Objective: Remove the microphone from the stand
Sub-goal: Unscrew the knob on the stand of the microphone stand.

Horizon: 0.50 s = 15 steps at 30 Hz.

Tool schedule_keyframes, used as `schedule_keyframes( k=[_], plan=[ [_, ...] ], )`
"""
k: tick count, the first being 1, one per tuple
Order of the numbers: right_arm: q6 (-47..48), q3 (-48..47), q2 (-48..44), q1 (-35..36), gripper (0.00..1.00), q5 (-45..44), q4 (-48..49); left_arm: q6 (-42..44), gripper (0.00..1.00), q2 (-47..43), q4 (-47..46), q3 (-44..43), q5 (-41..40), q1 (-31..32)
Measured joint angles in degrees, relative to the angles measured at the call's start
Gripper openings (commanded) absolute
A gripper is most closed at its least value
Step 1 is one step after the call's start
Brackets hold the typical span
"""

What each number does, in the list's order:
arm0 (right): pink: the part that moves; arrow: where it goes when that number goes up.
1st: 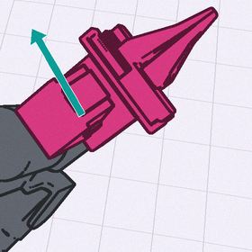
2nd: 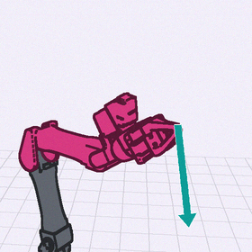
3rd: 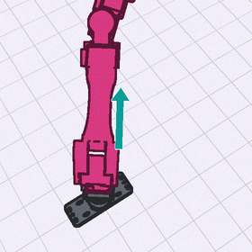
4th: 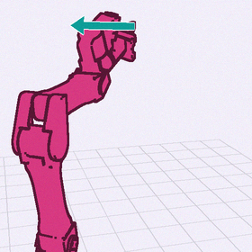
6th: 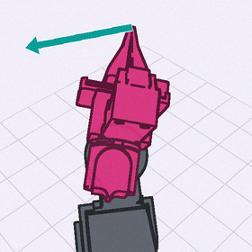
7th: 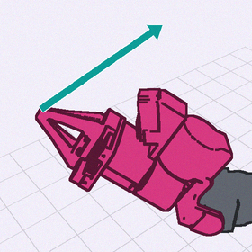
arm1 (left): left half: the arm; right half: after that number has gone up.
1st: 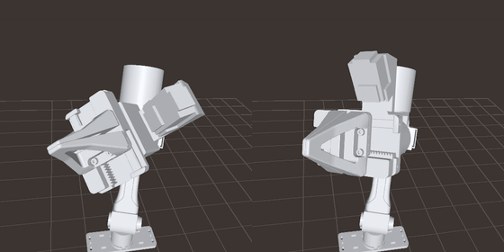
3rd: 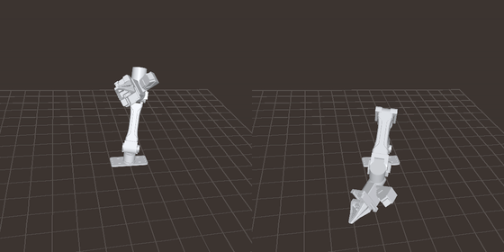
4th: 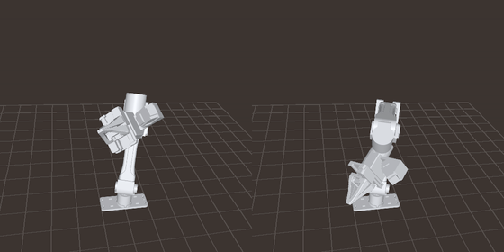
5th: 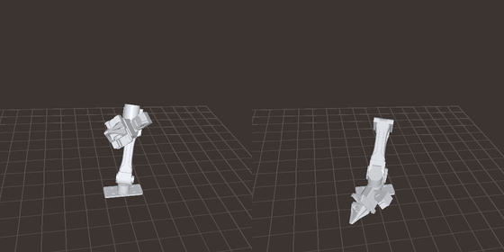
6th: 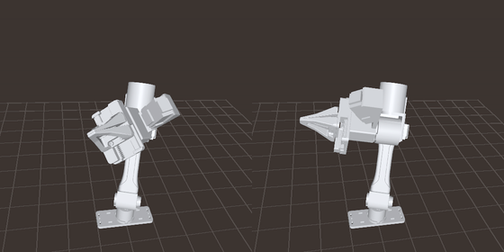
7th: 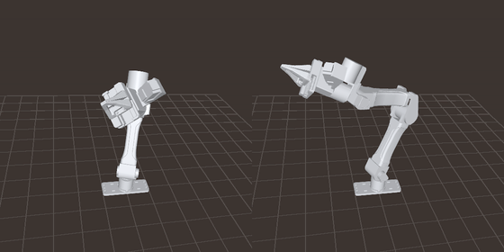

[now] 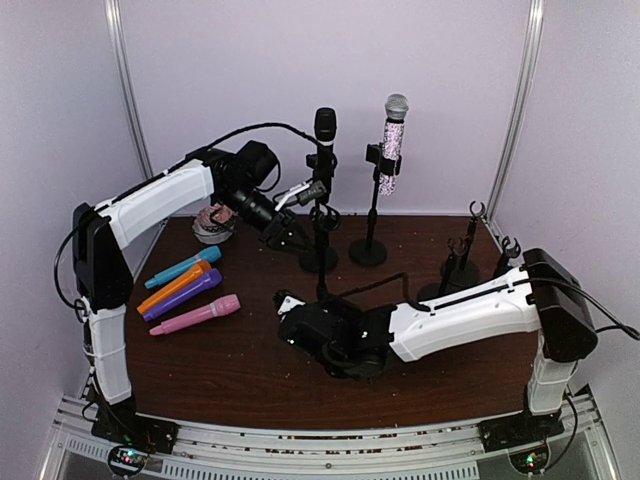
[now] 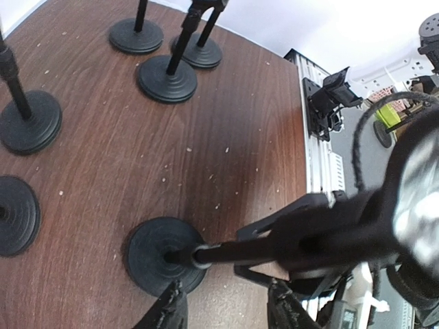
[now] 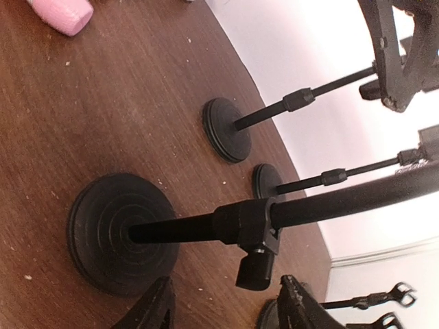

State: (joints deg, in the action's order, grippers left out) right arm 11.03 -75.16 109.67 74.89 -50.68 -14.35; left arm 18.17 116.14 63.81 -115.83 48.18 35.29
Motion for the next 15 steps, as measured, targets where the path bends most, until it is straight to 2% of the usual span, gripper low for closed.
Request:
schedule_keyframes(
  k=[5, 10, 15],
  plan=[
    [1.36, -0.42, -0.07, 0.31, 0.71, -1.84, -0.42, 0.81, 0.43, -1.05, 0.90, 2.01, -0.48, -2.47],
    [-5.16, 1.01, -3.87, 0.24, 0.77, 0.50, -2.47, 1.44, 0.45, -3.39, 1.11, 5.22, -0.98, -4.22],
    [-19.76, 9.53, -19.91, -3.34, 0.78, 15.85, -1.64, 2.36, 0.46, -7.13, 1.18, 8.61, -1.73, -4.98]
  ],
)
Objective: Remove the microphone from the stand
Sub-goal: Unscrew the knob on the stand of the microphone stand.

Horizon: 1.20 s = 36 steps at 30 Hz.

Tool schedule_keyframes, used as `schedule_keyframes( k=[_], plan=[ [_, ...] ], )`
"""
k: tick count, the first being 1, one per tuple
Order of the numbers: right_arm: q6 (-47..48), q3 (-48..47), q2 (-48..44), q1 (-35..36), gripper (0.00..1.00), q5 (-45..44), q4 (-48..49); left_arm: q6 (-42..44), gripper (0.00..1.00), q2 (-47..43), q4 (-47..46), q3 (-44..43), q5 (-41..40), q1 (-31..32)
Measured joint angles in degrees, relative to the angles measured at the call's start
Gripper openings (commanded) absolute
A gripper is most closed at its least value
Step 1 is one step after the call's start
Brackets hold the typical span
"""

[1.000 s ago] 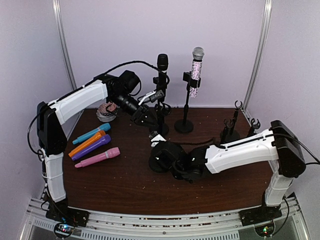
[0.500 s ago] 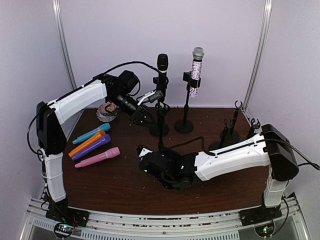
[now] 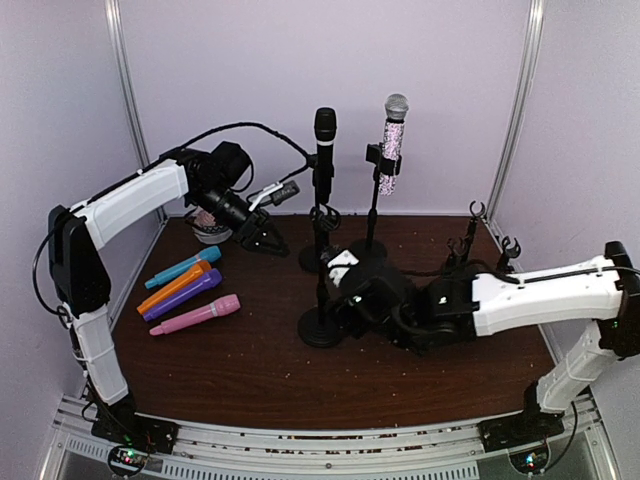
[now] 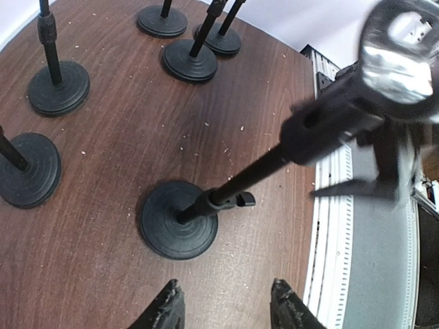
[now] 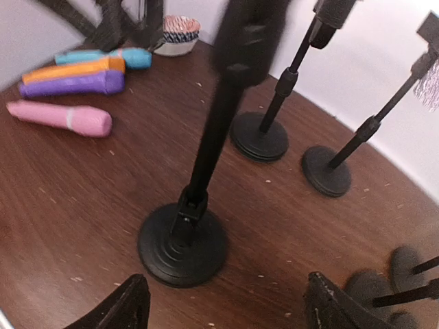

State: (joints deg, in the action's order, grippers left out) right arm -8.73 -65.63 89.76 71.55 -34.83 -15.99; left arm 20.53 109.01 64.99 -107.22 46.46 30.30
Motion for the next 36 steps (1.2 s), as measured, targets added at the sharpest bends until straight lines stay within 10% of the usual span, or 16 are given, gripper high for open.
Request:
schedule_keyframes(
  k=[6, 16, 26, 36],
  plan=[
    [-20.57, 10.05, -9.31, -13.09, 0.77, 27.98, 11.69, 1.09, 0.46, -2.51, 0.22, 1.86, -0.70, -0.70],
    [-46.01, 16.85, 0.50, -20.33, 0.74, 59.10, 33.40, 1.46, 0.46, -2.54, 0.24, 1.97, -0.85, -0.70],
    [-67.58, 19.54, 14.01, -23.12, 0.59, 68.30, 62.73, 1.55, 0.46, -2.54, 0.24, 1.97, -1.01, -0.70],
    [-75.63, 20.17, 17.99, -24.15, 0.24, 69.68, 73.72, 1.86, 0.46, -2.54, 0.24, 1.95, -1.07, -0.70]
  ],
)
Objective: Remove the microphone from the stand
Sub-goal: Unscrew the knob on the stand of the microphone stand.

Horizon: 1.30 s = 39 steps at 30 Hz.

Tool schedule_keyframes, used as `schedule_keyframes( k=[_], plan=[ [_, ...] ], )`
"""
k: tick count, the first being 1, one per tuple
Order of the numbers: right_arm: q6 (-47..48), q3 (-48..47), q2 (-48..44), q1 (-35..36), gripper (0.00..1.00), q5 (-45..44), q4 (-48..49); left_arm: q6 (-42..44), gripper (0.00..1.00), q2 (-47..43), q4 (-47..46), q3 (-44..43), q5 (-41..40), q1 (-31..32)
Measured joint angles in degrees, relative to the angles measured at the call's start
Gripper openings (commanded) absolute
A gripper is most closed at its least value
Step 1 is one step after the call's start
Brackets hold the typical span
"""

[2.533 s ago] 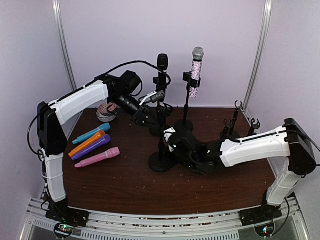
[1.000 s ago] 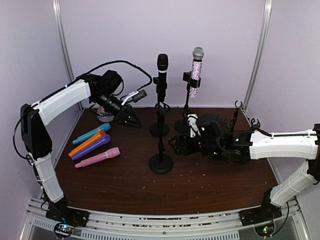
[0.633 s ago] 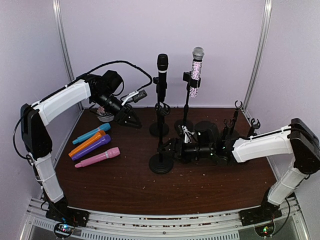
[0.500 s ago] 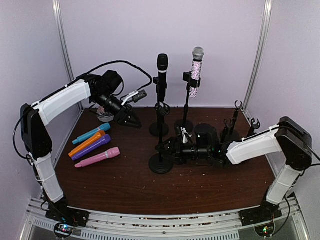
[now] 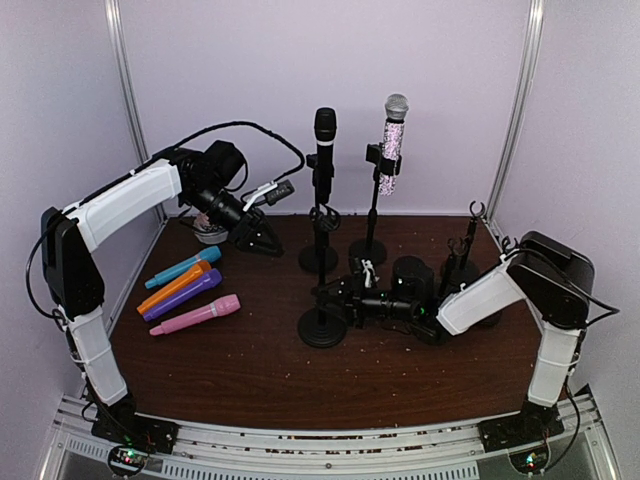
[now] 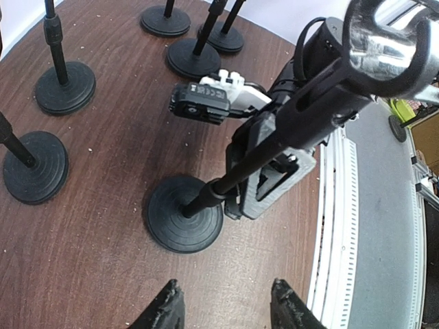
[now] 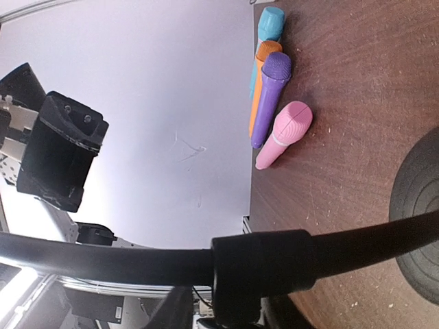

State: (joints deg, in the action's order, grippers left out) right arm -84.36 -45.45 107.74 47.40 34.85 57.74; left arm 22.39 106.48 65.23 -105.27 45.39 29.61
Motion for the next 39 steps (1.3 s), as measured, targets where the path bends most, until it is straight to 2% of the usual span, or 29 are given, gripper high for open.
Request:
schedule_keyframes(
  k=[7, 26, 32, 39],
  plan=[
    [-1.57, 0.09, 1.22, -0.50, 0.00, 0.35, 2.19, 0.02, 0.46, 0.13, 0.09, -0.37, -0.04, 0.74],
    [4.13, 0.59, 1.14, -0.57, 0.00, 0.68, 1.29, -3.02, 0.44, 7.80, 0.46, -9.07, 4.74, 7.17],
    [10.78, -0.98, -1.60, -0.48, 0.00, -0.26, -7.52, -3.65, 0.43, 9.25, 0.46, -11.21, 5.46, 7.26],
    [20.87, -6.05, -5.42, 1.51, 0.00, -4.33, -25.14, -4.09, 0.43, 10.43, 0.94, -13.00, 5.90, 7.41]
  ],
)
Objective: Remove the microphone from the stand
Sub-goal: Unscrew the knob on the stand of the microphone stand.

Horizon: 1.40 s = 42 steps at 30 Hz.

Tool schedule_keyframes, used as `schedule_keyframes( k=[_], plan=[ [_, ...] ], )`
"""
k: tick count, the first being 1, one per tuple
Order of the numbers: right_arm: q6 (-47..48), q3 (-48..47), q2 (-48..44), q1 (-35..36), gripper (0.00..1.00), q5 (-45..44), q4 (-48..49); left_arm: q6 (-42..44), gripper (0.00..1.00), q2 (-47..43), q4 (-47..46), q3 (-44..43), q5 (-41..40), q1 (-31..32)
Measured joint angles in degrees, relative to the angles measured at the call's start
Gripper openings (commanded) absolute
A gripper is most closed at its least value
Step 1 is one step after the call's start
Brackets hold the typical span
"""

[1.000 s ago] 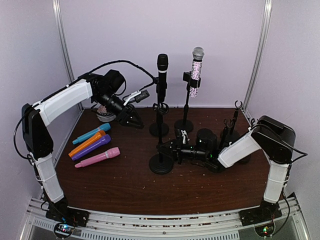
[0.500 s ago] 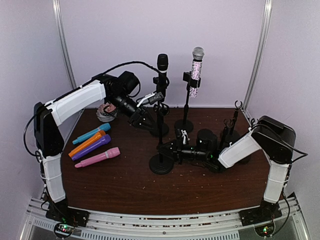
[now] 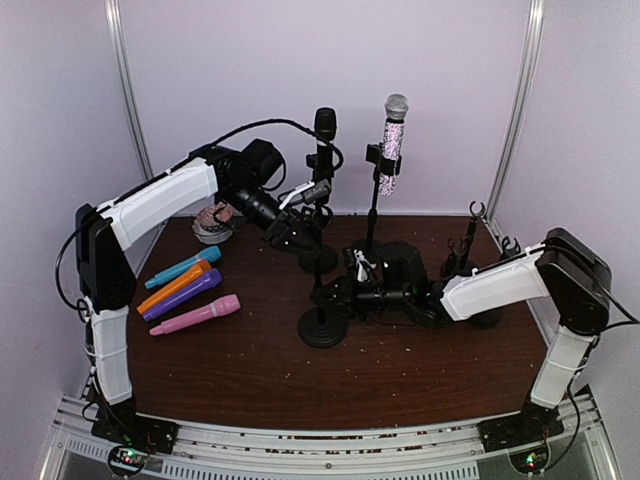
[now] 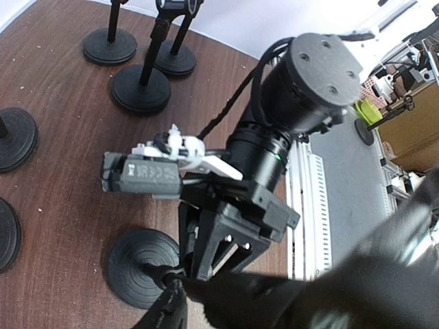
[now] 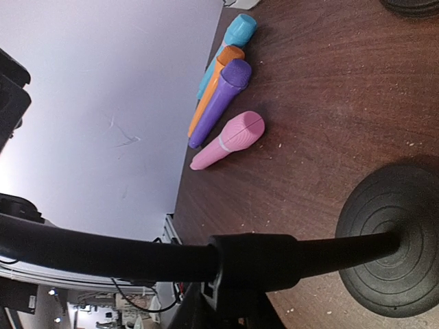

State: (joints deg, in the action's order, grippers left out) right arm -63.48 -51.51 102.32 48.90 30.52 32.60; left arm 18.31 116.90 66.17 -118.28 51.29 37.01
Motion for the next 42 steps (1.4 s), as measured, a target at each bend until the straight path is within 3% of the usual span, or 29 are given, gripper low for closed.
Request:
schedule_keyframes(
  k=[10, 17, 26, 27, 28, 30, 34, 42],
  plan=[
    [15.82, -11.85, -2.71, 7.15, 0.00, -19.43, -29.53, -0.02, 0.43, 0.46, 1.66, -0.79, 0.42, 0.17],
    [25.97, -16.96, -2.01, 11.87, 0.00, -34.16, -41.22, -0.33, 0.43, 0.76, 1.90, -1.22, 0.48, 1.20],
    [29.86, -25.49, 2.01, 15.39, 0.00, -50.93, -52.70, 0.22, 0.43, 0.76, 6.40, -1.42, -0.07, -0.46],
    [30.21, -26.12, 2.32, 15.56, 0.03, -52.43, -53.66, 0.52, 0.43, 0.76, 6.69, -1.42, -0.37, -0.74],
    [30.86, -27.08, 2.71, 15.72, 0.14, -54.45, -55.28, 0.90, 0.43, 0.76, 7.02, -1.40, -0.87, -0.98],
    [34.47, -29.11, 3.32, 16.35, 0.16, -59.54, -59.39, 1.40, 0.43, 0.79, 7.52, -0.96, -3.23, -1.25],
    [38.07, -28.96, 3.37, 16.90, 0.14, -60.85, -61.57, 1.33, 0.43, 0.79, 7.91, -0.24, -5.14, -1.20],
    [40.70, -25.77, 1.84, 17.66, 0.04, -52.57, -55.71, 1.01, 0.43, 0.76, 9.07, -0.48, -4.46, -0.92]
  ],
)
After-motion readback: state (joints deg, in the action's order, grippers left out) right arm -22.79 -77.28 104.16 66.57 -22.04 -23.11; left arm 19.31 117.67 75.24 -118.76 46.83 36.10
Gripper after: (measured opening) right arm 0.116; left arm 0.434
